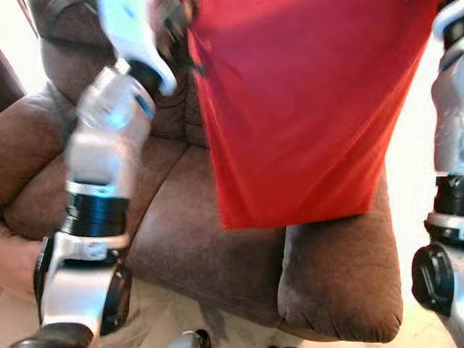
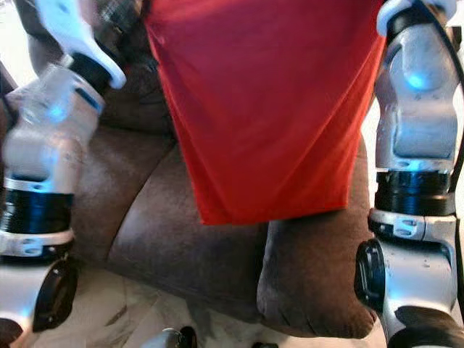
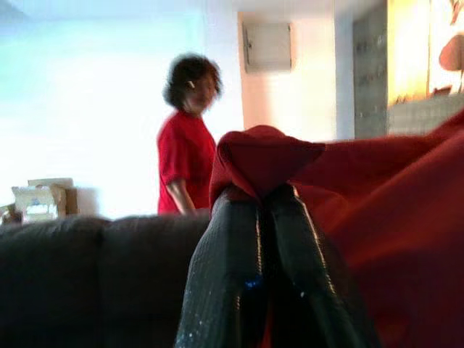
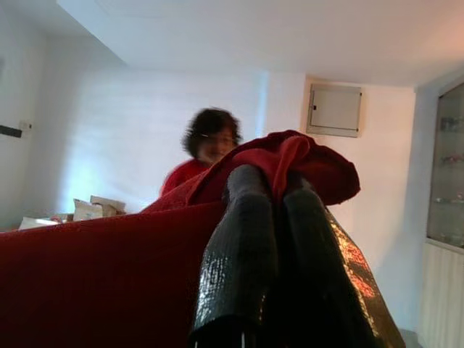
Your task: Move the pillow to the sofa from floor
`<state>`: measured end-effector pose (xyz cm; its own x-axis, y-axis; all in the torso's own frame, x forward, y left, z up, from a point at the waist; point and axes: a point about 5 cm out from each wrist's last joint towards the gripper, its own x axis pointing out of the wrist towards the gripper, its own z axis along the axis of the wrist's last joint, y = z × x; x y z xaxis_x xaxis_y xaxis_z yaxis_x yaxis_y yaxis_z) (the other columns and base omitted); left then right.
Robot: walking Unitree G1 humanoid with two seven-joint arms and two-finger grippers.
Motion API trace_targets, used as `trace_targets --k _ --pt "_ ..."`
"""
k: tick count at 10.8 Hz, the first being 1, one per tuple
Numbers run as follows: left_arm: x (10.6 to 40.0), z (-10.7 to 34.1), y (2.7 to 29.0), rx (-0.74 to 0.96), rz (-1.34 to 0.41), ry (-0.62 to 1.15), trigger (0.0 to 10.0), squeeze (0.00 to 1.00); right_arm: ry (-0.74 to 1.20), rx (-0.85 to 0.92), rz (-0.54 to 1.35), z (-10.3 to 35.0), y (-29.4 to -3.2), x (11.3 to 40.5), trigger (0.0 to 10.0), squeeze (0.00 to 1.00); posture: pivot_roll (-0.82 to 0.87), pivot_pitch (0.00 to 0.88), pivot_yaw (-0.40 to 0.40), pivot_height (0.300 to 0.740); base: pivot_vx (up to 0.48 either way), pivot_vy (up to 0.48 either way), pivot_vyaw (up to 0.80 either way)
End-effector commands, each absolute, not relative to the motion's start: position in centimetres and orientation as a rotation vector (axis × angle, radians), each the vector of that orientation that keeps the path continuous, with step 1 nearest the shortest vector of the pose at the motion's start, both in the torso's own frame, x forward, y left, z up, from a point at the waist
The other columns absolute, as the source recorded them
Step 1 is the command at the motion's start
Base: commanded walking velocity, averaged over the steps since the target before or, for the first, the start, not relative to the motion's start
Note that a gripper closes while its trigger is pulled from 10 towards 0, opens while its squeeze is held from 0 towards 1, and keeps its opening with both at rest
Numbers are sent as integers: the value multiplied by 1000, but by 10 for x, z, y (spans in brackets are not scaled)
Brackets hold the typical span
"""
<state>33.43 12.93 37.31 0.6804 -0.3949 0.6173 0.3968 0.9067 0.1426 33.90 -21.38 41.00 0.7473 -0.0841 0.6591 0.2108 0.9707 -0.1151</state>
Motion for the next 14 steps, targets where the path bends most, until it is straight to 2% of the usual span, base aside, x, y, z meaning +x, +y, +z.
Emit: trace_targets --k 1,3,6,8,11,14 --pt "314 404 136 -14 -435 -832 10000 0 -865 -179 -169 445 -213 314 10000 0 -14 53 10 739 0 0 0" --pt "315 396 138 -70 -426 -790 10000 0 -810 -169 -136 433 -201 315 10000 0 -12 54 7 739 0 0 0" --pt "330 374 152 -31 -319 -691 10000 0 -717 -149 -168 410 -203 310 10000 0 -23 58 15 739 0 0 0" --pt "350 369 161 35 -208 -642 10000 0 -712 -130 -131 410 -191 302 10000 0 -42 62 27 739 0 0 0" --pt "372 356 156 103 -153 -565 10000 0 -686 -118 -123 406 -184 294 10000 0 -68 69 35 739 0 0 0" --pt "379 351 155 130 -132 -555 10000 0 -678 -96 -136 409 -180 287 10000 0 -103 75 41 739 0 0 0"
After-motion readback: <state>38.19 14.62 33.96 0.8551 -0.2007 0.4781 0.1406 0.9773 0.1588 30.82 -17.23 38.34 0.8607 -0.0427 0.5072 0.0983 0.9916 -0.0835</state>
